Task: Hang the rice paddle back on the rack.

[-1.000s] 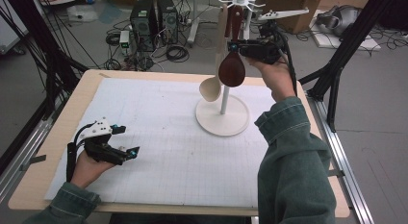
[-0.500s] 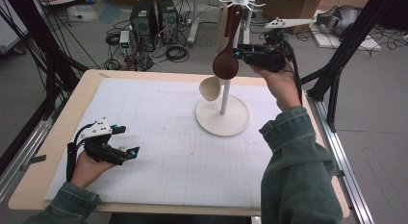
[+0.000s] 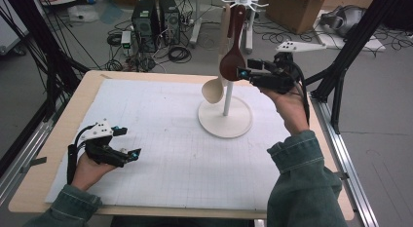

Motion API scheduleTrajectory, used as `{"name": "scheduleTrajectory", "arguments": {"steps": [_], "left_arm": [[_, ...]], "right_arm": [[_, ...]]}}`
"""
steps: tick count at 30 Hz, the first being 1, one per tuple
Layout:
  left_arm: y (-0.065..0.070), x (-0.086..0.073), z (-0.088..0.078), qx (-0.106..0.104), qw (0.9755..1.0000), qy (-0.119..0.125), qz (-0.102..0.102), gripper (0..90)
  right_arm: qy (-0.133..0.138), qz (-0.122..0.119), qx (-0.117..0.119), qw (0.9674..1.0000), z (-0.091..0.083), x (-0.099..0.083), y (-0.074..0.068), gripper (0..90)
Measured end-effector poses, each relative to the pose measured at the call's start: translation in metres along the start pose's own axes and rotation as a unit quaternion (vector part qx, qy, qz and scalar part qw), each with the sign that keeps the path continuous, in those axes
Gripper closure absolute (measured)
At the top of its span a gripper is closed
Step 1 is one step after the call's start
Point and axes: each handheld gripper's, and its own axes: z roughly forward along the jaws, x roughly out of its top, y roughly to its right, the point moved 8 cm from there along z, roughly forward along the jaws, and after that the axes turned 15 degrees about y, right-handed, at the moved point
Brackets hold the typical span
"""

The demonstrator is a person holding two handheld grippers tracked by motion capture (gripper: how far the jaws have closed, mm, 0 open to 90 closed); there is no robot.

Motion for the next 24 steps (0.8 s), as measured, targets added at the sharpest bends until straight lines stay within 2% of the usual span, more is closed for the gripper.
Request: {"name": "scheduleTrajectory", "arguments": {"steps": [9,15,24], "left_arm": [[0.001,0.001,0.001,-0.001,1.0,0.003,-0.001,1.7],[0.001,0.0,0.001,-0.002,1.0,0.0,0.0,1.7],[0.001,0.0,0.0,-0.006,1.0,0.0,-0.001,1.7]], "right_arm": [[0.008,0.006,0.015,0.9998,-0.009,-0.021,-0.012,31.1],[-0.005,0.011,0.017,0.9998,-0.009,-0.043,-0.019,24.7],[-0.024,0.004,0.025,0.9994,-0.011,-0.08,-0.029,21.5]]}}
